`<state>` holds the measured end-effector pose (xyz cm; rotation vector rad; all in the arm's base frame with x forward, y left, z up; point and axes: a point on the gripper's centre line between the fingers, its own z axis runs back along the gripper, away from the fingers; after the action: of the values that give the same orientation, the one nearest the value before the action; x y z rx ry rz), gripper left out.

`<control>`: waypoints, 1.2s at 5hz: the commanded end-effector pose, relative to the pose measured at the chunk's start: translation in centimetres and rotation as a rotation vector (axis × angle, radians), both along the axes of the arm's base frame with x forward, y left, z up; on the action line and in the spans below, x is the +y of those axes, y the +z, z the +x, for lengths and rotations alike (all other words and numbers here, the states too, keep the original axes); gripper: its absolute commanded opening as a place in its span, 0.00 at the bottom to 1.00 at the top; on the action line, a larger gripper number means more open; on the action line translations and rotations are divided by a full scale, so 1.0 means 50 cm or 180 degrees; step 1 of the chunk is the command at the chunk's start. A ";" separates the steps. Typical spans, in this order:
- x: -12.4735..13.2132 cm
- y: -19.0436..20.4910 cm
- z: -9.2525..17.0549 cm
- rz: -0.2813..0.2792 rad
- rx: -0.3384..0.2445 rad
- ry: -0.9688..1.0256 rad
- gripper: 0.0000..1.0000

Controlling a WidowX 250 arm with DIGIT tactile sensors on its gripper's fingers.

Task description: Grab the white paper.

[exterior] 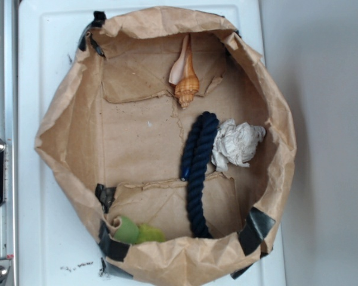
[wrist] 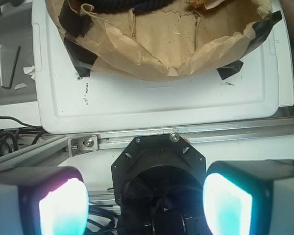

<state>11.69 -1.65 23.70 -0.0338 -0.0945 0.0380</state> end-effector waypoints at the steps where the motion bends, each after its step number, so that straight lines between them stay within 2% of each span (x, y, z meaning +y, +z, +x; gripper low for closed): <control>1: 0.000 0.000 0.000 0.0000 0.0000 0.0000 1.00; 3: -0.034 0.001 0.188 0.0063 -0.0671 0.0239 1.00; 4: -0.013 -0.024 0.242 0.0142 -0.1044 0.0095 1.00; 5: 0.021 -0.056 0.271 0.0131 -0.1244 -0.0057 1.00; 6: 0.036 -0.112 0.308 0.0128 -0.1242 -0.0221 1.00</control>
<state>26.67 -0.33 16.42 -0.0117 -0.4333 -0.0526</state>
